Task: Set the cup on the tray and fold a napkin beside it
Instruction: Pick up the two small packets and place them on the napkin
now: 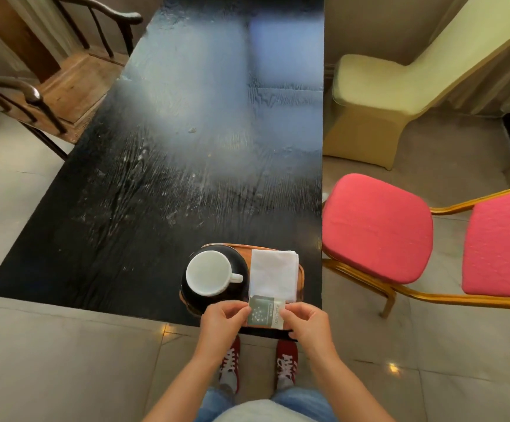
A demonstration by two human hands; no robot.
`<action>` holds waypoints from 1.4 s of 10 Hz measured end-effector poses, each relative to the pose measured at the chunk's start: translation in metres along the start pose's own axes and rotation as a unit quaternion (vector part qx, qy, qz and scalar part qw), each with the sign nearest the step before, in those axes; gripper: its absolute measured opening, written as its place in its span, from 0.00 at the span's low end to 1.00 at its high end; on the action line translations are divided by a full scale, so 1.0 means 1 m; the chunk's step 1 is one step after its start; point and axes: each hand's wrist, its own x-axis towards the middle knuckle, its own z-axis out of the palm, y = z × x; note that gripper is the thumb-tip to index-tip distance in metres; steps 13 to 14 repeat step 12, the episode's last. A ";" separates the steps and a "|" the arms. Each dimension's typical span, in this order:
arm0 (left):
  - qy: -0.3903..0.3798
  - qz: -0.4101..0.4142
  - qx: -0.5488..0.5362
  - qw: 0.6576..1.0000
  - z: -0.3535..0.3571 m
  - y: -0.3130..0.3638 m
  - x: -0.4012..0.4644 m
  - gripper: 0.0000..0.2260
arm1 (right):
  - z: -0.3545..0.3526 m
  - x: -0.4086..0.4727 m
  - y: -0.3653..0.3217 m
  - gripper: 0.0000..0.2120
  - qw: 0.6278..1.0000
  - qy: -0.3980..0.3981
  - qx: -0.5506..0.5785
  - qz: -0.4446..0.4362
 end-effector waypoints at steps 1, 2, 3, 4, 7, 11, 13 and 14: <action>0.028 -0.039 0.008 0.999 0.013 -0.024 0.003 0.06 | 0.006 0.011 0.022 0.03 0.998 0.017 -0.028 0.053; 0.026 -0.069 0.007 0.997 0.024 -0.041 0.010 0.07 | 0.013 0.021 0.035 0.03 0.996 0.043 -0.028 0.076; 0.032 -0.064 0.013 0.997 0.034 -0.052 0.016 0.08 | 0.017 0.029 0.043 0.03 0.993 0.075 -0.041 0.082; 0.067 -0.060 0.033 0.995 0.042 -0.060 0.021 0.07 | 0.020 0.035 0.047 0.03 0.990 0.099 -0.063 0.082; 0.134 -0.044 0.062 0.988 0.053 -0.063 0.031 0.06 | 0.030 0.034 0.040 0.03 0.977 0.143 -0.149 0.050; 0.168 -0.013 0.057 0.984 0.059 -0.067 0.024 0.09 | 0.034 0.030 0.037 0.03 0.964 0.168 -0.206 0.032; 0.173 -0.019 0.058 0.983 0.058 -0.068 0.024 0.09 | 0.033 0.028 0.038 0.03 0.966 0.168 -0.197 0.026; 0.173 -0.019 0.058 0.983 0.058 -0.068 0.024 0.09 | 0.033 0.028 0.038 0.03 0.966 0.168 -0.197 0.026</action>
